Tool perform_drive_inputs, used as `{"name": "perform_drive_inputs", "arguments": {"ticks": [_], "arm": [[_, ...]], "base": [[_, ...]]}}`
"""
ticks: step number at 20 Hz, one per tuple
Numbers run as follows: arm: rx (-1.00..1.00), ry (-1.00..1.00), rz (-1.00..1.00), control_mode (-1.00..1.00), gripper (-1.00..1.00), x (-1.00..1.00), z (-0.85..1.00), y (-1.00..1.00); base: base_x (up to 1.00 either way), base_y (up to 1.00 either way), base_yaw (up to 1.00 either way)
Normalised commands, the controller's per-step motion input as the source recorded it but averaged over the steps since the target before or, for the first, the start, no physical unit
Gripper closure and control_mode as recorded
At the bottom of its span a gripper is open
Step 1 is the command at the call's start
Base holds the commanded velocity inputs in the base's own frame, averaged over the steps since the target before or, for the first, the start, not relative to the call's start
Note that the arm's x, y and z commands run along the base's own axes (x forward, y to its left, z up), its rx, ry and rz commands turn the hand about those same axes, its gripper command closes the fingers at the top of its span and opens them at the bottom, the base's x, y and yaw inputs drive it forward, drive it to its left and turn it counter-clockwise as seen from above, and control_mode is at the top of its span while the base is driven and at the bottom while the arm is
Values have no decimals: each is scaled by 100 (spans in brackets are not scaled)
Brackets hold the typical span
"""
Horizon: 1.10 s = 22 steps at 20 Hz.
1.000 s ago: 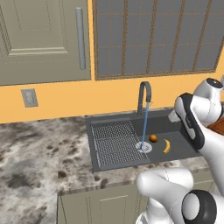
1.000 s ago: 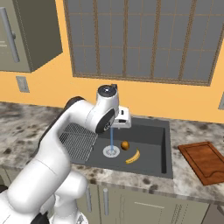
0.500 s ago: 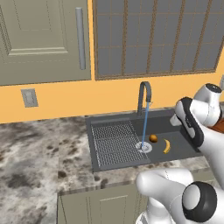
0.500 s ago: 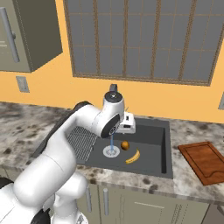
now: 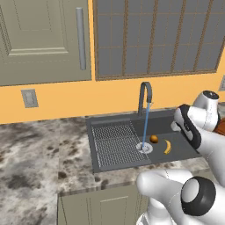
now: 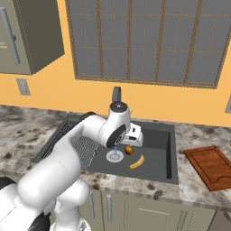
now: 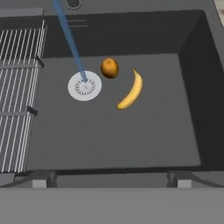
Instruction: Pick the mango, banana from the sink and place them on the cutting board to airdry. Then turn off the sink faucet.
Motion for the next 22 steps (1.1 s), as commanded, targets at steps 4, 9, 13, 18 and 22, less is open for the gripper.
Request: {"name": "perform_drive_inputs", "arguments": {"ticks": [4,9,13,18,22], "arm": [[0,1,-20,-100,-100,0,-27,-9],[1,0,-9,-100,-100,0,-22,-1],[0,0,-1,-100,-100,2,-23,0],[1,0,-2,-100,-100,7,-24,0],[1,0,-3,-100,-100,19,-20,0]], "base": [[0,0,0],[0,0,0],[0,0,0],[0,0,0],[0,0,0]]}}
